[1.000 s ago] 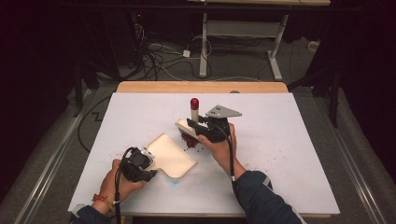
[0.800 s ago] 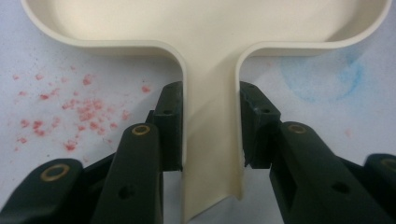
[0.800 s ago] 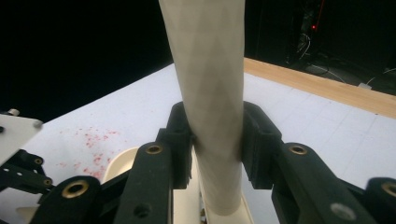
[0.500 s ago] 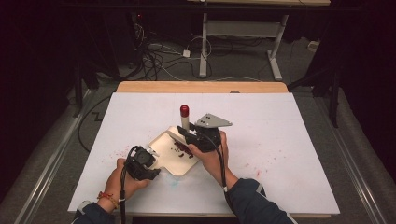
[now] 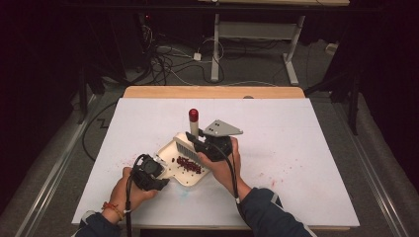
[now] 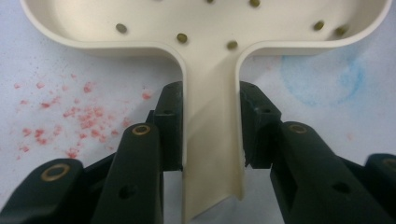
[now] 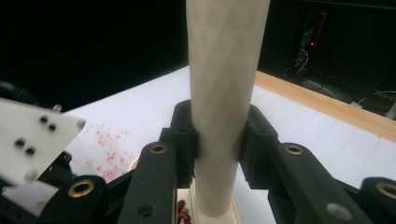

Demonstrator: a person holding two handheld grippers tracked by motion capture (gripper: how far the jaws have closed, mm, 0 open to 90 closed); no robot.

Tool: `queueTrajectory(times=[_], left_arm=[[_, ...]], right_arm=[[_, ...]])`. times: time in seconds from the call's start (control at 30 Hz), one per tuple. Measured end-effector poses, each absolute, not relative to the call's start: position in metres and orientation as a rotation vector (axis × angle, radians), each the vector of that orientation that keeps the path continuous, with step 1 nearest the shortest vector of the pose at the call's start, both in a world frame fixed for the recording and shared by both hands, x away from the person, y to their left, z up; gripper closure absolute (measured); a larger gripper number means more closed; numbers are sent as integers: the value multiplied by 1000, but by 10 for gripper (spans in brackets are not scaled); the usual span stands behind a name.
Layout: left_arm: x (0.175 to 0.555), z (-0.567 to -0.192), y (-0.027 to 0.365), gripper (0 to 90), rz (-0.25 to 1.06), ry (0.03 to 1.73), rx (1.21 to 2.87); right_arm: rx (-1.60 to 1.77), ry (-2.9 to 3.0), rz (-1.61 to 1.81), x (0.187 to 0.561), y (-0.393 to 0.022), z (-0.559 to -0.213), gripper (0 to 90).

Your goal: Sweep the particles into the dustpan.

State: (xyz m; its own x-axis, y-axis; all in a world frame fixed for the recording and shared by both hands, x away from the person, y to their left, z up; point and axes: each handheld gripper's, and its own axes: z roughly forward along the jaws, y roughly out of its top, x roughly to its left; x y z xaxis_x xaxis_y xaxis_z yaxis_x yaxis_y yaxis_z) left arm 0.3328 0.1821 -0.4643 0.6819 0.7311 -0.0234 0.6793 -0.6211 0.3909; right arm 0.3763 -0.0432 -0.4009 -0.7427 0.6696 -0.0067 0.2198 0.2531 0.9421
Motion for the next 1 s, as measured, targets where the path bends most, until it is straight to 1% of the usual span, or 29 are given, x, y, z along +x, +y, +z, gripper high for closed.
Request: queueTrajectory(times=[0.3, 0.33, 0.43, 0.6, 0.63, 0.73, 0.77, 0.87, 1.0], left_arm=[[327, -465, 191, 637, 184, 1081, 2527], [325, -466, 192, 637, 189, 1079, 2529], [322, -464, 192, 638, 202, 1071, 2555], [317, -463, 190, 637, 211, 1057, 2582], [316, -462, 189, 637, 213, 1057, 2579], [314, -461, 188, 637, 216, 1056, 2584], [313, -460, 187, 637, 214, 1053, 2585], [310, -461, 184, 637, 208, 1044, 2592], [310, -462, 184, 637, 203, 1047, 2589]], right_arm=[[810, 2053, 1543, 380, -66, -379, 704], [810, 2041, 1543, 380, -76, -375, 704], [834, 2029, 1514, 378, -90, -374, 704], [865, 2021, 1437, 377, -107, -379, 704], [891, 1997, 1408, 379, -115, -385, 704], [917, 1978, 1384, 384, -119, -391, 704], [944, 1956, 1353, 390, -121, -399, 703], [945, 1948, 1325, 391, -116, -408, 704], [918, 1951, 1328, 387, -104, -410, 704]])
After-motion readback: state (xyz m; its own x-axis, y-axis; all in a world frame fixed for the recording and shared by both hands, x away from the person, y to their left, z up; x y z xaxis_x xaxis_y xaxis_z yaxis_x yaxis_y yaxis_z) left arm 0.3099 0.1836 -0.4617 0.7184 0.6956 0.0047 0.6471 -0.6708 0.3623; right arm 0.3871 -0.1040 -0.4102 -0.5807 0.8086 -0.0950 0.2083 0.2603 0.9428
